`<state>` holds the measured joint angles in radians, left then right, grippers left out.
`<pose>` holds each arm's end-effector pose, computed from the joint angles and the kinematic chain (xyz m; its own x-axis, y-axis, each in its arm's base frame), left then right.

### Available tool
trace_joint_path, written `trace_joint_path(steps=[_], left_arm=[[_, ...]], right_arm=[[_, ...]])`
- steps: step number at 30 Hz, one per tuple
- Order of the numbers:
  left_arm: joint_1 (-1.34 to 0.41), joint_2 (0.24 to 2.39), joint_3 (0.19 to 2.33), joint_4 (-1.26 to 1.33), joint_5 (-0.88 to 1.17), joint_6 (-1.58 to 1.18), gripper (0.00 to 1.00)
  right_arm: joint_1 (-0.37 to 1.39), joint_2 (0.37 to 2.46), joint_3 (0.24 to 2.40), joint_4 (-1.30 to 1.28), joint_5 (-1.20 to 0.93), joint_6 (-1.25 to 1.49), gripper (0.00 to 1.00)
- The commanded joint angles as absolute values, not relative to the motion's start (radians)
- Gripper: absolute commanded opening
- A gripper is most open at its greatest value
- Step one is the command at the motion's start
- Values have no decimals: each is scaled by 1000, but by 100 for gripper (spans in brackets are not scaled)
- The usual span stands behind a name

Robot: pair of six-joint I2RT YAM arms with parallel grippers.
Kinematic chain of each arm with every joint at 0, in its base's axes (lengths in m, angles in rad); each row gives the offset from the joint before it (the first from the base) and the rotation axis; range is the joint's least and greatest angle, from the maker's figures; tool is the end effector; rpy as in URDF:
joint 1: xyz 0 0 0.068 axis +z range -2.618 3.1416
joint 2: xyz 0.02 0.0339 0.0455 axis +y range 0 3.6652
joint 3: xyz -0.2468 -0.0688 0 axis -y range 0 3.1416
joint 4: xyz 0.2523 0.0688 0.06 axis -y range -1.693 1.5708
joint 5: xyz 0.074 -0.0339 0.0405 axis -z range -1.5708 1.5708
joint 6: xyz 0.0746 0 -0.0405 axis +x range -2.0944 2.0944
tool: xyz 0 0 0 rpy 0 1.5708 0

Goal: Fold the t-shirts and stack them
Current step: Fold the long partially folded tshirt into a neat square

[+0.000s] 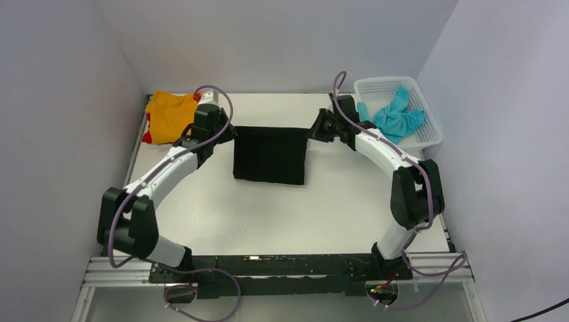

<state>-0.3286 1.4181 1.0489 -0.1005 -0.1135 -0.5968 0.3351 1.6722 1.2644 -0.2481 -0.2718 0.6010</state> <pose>0.3543 -0.1119 0.2553 -0.4808 -0.4260 -0.7664 -0.0546 0.8869 -0.4587 0.3863 0.1557 0.2251 -0.7678 0.3094 -0.5610 -0.1013 0.8060 0.5832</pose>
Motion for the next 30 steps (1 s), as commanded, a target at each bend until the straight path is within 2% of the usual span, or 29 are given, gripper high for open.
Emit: trace_joint_path(steps=[1,11,15,16,17,19,20,21,22,23,26,30], left_arm=[[-289,1514,1140,-65,-115,-559,0],[-247,1749,1275,-104,-73,-575,0],[-224,1812,1311,-119,-36,-595,0],[-219,1825,1321,-120,-23,-595,5],[-216,1838,1332,-124,-12,-594,14],[-208,1858,1359,-128,5,-592,41],[-203,1865,1377,-133,28,-587,62],[-200,1866,1400,-141,41,-579,76],[-200,1862,1414,-145,54,-574,89],[-199,1855,1423,-144,70,-562,99],[-199,1823,1411,-101,175,-550,99],[-201,1792,1369,-112,330,-551,99]], right_arm=[[311,1738,1327,-212,-212,580,0],[304,1949,1458,-218,-192,564,0],[299,2021,1504,-215,-186,568,4],[298,2034,1518,-218,-183,566,9],[295,2046,1542,-222,-179,565,20],[292,2065,1578,-231,-175,555,34],[288,2073,1602,-242,-176,550,63],[288,2082,1631,-257,-176,543,92],[288,2084,1662,-276,-176,536,99],[288,2081,1684,-285,-186,530,100],[292,2027,1631,-227,-253,547,100],[303,1916,1449,-102,-348,579,100]])
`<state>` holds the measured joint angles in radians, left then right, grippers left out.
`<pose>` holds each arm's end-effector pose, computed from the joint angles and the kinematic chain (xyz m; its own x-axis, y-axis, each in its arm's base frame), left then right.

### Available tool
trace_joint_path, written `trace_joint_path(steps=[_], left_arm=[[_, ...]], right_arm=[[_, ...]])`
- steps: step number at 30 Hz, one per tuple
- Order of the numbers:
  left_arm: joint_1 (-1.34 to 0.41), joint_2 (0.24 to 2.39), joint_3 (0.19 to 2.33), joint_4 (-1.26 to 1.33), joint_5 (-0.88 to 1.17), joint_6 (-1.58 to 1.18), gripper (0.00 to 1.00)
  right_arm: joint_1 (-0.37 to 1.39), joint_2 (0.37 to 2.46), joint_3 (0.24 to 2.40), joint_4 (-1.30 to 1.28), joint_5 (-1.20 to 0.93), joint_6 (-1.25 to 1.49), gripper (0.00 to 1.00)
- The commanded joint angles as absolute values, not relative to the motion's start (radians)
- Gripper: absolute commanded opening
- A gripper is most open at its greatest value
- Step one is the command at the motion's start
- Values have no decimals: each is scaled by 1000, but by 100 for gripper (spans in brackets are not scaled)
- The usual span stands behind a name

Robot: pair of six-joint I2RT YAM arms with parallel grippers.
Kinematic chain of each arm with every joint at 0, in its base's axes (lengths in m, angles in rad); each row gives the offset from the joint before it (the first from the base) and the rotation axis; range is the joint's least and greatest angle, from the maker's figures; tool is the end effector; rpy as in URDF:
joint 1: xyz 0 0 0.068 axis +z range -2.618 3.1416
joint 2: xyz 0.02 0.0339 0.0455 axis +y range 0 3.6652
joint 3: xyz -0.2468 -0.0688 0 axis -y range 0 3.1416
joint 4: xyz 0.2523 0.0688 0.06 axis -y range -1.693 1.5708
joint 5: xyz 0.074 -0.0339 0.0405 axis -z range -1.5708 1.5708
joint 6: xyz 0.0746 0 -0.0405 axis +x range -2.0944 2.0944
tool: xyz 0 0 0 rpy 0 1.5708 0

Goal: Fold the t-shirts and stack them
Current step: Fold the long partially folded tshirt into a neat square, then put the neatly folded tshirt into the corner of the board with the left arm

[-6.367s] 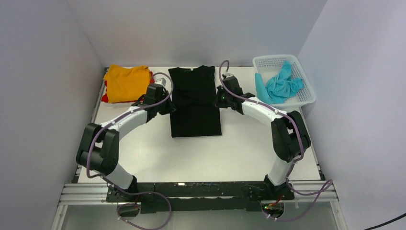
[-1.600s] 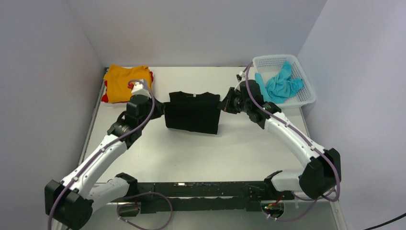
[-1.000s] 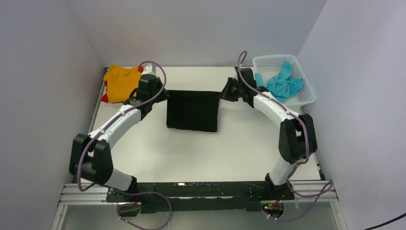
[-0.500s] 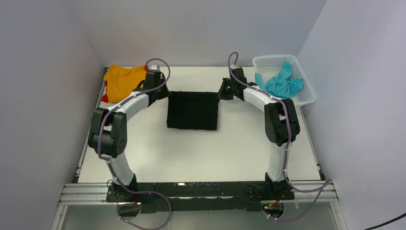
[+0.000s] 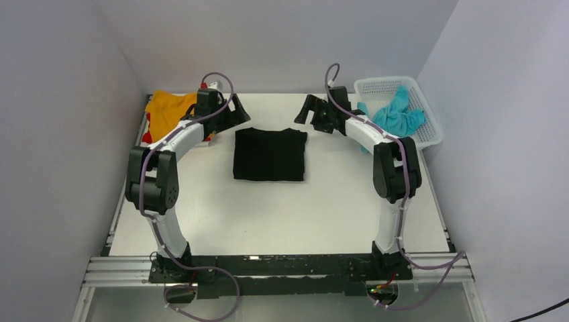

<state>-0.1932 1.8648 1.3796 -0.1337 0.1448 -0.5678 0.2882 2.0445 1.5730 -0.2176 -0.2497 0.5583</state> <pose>0.4524 -0.0995 0.1994 -0.6442 -0.4162 -0.6417 -0.0488 0.8596 -0.5086 0.4718 0.1591 0.1790 -0.7598 0.3101 -0.5714 -0.0657 0.8377 0.5421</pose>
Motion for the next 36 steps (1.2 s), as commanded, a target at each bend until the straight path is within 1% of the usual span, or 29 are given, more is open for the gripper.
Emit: trace_joint_path(steps=[1,5,8,12,14,20,24,26,28,32,34,35,36], left_arm=[[-201,1775,1336,-110,344,-554,99],[-201,1693,1193,-85,287,-535,99],[-201,1693,1162,-118,268,-493,99],[-205,1761,1183,-190,226,-463,99],[-209,1793,1187,-185,212,-457,99],[-233,1902,1252,-226,189,-460,99],[-275,1943,1279,-268,140,-456,88],[-298,1953,1279,-275,98,-465,85],[-317,1979,1298,-289,75,-493,76],[-382,2047,1366,-362,-11,-534,68],[-421,2085,1402,-404,-80,-547,59],[-431,2094,1423,-429,-99,-555,57],[-443,2111,1444,-457,-135,-561,53]], right_arm=[[306,1882,1402,-84,-359,582,100],[306,1754,1218,-23,-379,587,100],[305,1654,1110,-31,-332,569,100],[305,1494,1007,-66,-212,549,100],[304,1427,967,-85,-144,545,100],[301,1278,901,-105,-62,528,100],[302,1225,882,-137,-15,514,100],[303,1204,873,-147,-3,510,100],[302,1180,860,-145,0,504,100],[301,1146,836,-147,43,492,100],[301,1137,827,-148,51,486,100],[301,1132,823,-147,52,481,100],[300,1128,820,-147,53,478,100]])
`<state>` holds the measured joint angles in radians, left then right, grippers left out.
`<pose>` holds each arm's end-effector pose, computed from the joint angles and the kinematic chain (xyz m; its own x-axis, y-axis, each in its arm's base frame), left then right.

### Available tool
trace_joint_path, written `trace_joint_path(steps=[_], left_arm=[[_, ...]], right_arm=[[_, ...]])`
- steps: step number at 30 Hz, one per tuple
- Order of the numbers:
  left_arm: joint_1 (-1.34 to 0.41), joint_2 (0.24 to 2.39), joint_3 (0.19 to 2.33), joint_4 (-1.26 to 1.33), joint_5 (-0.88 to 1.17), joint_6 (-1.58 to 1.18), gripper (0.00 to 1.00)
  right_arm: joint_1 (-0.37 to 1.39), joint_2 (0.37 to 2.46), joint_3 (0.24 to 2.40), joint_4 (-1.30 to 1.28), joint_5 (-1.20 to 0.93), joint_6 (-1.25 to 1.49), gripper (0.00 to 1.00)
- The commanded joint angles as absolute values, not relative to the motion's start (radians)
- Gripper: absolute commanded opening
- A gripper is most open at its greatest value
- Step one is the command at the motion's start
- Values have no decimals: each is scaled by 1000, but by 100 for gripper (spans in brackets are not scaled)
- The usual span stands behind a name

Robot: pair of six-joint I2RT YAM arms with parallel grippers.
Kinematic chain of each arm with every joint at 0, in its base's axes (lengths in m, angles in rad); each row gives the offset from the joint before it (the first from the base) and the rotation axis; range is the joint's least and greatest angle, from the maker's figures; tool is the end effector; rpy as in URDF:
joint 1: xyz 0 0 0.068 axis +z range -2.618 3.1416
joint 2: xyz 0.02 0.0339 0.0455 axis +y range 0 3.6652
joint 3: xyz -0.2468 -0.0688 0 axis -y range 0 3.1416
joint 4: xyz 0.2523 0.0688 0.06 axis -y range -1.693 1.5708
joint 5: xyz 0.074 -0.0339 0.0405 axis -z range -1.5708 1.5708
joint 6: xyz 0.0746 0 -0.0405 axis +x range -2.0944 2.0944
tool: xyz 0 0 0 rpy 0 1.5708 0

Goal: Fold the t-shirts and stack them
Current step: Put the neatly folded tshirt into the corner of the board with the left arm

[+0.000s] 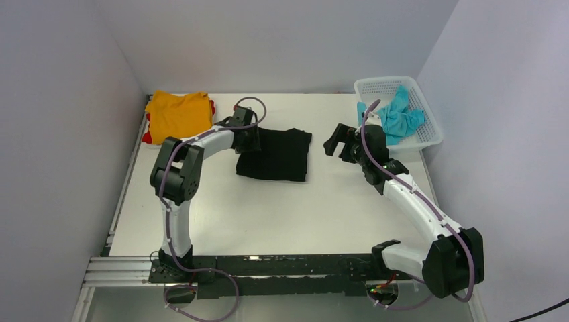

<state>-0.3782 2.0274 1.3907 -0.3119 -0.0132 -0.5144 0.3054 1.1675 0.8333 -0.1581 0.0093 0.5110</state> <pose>0.4222 -0.1667 0.1125 -0.8356 -0.1974 -0.5127 -0.0563 0.9591 -0.2774 0.2979 0.0932 0.2442 -0.5364 0.3436 -0.7708 -0.0350 0.9035 0.4271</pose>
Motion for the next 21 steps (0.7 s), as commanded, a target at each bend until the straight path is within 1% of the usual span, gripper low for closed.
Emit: trace_joint_path(steps=[1,2,3,6,10,12,15,18,21], left_arm=[[-455,2133,1465,-481,-160,-567,48],[-463,2147,1482,-502,-181,-568,43],[-468,2161,1495,-517,-195,-566,35],[-482,2198,1552,-578,-274,-568,0],[-495,2203,1670,-681,-451,-525,0],[-495,2184,1719,-691,-534,-478,0],[-494,2159,1777,-660,-649,-376,0],[-489,2148,1826,-600,-719,-230,0],[-486,2132,1815,-472,-795,-58,0]], right_arm=[[300,1125,818,-147,53,475,100],[300,1124,815,-147,54,471,100],[299,1120,812,-146,53,467,100],[299,1115,806,-146,57,455,100],[298,1108,799,-146,68,435,100],[298,1106,799,-146,73,425,100],[298,1099,798,-141,79,413,100],[297,1097,795,-136,87,400,100],[296,1094,795,-135,97,385,100]])
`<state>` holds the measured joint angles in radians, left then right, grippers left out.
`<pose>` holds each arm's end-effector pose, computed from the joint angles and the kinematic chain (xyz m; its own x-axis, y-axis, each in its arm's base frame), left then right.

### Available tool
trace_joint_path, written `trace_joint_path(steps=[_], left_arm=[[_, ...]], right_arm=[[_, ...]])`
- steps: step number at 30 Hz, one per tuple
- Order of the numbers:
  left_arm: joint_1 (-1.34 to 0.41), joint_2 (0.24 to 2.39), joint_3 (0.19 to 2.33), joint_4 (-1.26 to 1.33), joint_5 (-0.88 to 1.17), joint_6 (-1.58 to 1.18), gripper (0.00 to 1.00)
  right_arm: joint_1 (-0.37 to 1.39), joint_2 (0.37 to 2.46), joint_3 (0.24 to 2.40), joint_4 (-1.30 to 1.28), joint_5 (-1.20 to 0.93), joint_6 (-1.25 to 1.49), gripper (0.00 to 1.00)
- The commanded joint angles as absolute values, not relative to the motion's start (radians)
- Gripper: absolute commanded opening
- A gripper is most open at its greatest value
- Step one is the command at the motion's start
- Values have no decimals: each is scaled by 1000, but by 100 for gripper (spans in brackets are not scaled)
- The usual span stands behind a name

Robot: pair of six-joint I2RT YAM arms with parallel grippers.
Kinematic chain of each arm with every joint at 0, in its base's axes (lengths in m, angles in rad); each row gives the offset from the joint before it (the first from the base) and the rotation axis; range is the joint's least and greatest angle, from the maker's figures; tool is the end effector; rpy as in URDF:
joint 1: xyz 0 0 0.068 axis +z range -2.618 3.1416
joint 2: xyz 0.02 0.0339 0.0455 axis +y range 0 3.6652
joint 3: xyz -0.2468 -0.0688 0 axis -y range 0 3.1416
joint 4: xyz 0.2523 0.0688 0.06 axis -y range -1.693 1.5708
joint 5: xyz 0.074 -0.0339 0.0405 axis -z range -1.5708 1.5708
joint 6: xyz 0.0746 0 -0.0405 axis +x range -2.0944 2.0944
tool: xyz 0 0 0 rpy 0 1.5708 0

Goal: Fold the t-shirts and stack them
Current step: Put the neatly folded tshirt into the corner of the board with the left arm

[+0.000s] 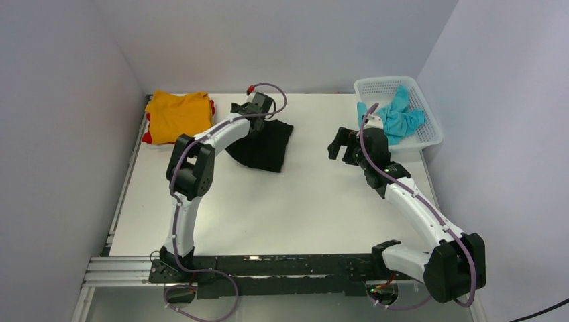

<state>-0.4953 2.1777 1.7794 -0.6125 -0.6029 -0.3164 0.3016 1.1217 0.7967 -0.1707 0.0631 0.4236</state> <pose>0.4499 -0.1950 0.1589 -0.7478 0.1127 -0.6543 -0.1117 0.9501 0.2913 0.2895 0.0851 0.2415 -0.5141 0.2697 -0.8142 -0.0353 0.9418 0.3342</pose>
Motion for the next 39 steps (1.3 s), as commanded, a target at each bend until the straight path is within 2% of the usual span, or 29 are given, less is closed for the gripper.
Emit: trace_joint_path(steps=[1,11,18,31,39], left_arm=[[-482,2125,1811,-434,-798,1,0],[-361,2006,1825,-261,-743,273,0],[-321,1948,1832,-243,-717,361,0],[-274,1896,1989,-362,-633,342,0],[-219,1890,1947,-367,-574,274,0]], right_arm=[[296,1094,795,-134,103,382,100],[295,1100,782,-126,176,354,100],[294,1115,788,-131,200,348,100],[294,1116,789,-135,212,350,100],[293,1128,792,-142,217,361,100]])
